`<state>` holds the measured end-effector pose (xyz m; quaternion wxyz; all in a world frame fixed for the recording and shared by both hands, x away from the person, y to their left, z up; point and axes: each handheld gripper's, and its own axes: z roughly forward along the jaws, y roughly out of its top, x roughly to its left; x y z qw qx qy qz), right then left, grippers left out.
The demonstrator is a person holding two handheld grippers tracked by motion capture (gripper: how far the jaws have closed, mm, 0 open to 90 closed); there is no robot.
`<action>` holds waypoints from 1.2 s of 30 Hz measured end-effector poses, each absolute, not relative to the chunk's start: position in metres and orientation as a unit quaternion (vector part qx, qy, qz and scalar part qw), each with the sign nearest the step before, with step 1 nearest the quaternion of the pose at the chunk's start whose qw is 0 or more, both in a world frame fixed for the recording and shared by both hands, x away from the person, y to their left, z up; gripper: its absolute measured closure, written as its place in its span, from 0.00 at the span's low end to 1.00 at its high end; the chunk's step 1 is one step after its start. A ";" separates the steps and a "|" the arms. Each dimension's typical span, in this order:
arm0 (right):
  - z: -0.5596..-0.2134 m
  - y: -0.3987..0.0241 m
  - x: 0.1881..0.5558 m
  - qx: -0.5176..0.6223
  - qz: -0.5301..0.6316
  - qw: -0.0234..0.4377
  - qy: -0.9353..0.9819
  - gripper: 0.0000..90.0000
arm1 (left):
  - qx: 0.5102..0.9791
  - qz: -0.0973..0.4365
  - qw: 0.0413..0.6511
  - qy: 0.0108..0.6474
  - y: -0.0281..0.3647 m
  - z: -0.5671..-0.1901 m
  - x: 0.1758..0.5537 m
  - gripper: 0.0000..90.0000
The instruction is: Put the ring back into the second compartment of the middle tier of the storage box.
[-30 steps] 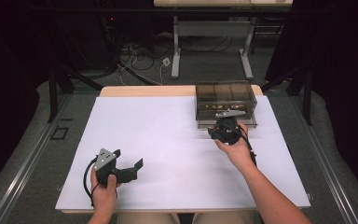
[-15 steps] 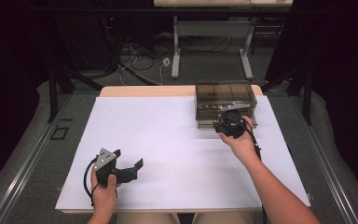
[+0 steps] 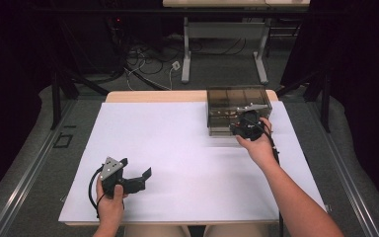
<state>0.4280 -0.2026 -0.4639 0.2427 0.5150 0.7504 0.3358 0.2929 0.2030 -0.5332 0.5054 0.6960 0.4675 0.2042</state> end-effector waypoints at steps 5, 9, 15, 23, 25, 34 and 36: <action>-0.467 -0.205 0.431 0.520 0.334 0.246 0.746 0.74 | 0.696 0.204 0.505 0.468 0.203 -0.533 0.293 0.01; -0.470 -0.205 0.434 0.523 0.330 0.248 0.746 0.74 | 0.696 0.204 0.505 0.468 0.203 -0.533 0.293 0.01; -0.473 -0.206 0.439 0.526 0.329 0.251 0.743 0.74 | 0.696 0.204 0.505 0.467 0.203 -0.533 0.293 0.01; -0.478 -0.207 0.444 0.535 0.322 0.255 0.739 0.74 | 0.696 0.204 0.505 0.467 0.203 -0.533 0.293 0.01; -0.479 -0.206 0.445 0.533 0.320 0.258 0.740 0.74 | 0.696 0.204 0.505 0.467 0.203 -0.533 0.293 0.01; -0.484 -0.206 0.451 0.541 0.312 0.257 0.737 0.74 | 0.696 0.204 0.505 0.467 0.203 -0.533 0.293 0.01; -0.486 -0.206 0.452 0.542 0.310 0.259 0.737 0.74 | 0.696 0.204 0.505 0.467 0.203 -0.533 0.293 0.01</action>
